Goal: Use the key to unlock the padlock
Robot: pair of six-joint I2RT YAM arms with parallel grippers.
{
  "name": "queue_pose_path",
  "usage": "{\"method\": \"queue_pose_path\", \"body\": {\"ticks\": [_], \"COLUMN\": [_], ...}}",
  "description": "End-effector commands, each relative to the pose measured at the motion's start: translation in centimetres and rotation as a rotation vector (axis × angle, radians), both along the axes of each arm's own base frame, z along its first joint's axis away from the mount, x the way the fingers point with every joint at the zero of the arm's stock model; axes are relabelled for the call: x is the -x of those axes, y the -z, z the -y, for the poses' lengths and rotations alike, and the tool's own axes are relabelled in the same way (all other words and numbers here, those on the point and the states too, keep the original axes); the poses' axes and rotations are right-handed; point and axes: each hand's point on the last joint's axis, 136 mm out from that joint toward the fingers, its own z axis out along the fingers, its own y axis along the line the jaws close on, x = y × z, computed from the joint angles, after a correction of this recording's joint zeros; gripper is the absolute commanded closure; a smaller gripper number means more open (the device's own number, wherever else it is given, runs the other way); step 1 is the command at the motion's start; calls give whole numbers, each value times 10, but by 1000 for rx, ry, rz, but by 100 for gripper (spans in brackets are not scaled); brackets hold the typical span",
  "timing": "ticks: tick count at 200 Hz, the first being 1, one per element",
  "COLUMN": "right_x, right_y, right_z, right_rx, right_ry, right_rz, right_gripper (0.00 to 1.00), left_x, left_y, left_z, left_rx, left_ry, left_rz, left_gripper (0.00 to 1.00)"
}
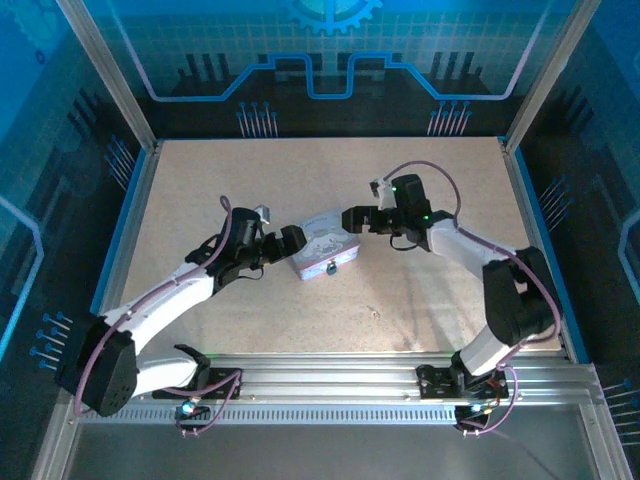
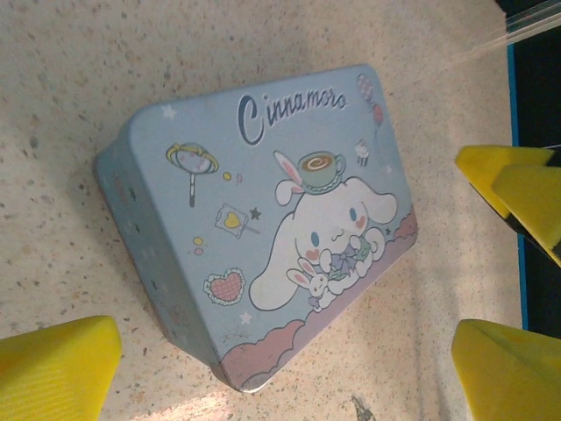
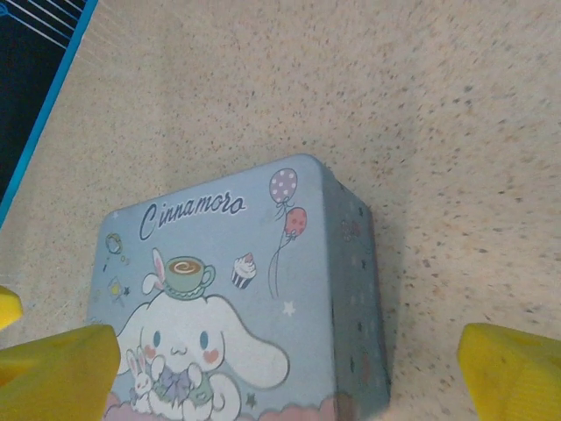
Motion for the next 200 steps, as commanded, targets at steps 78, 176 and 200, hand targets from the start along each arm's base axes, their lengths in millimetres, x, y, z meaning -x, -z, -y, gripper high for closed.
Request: {"method": "queue_pose_path", "body": {"ticks": [78,176,200], "right_x": [143,196,198], "right_y": [57,94,99], "right_z": [40,41,38], "right_rx": [168,331,387], "right_ry": [-23,-67,-79], "right_rz": [-299,-453,-467], "right_gripper": [19,38,41], "left_x": [-19,-22,-21], "left_y": [-49,-41,-38], "left_z": [48,77,76], "left_rx": [62,103,99], "left_ry": [140,186,184], "left_rz": [188,165,160], "left_gripper": [2,2,2]}}
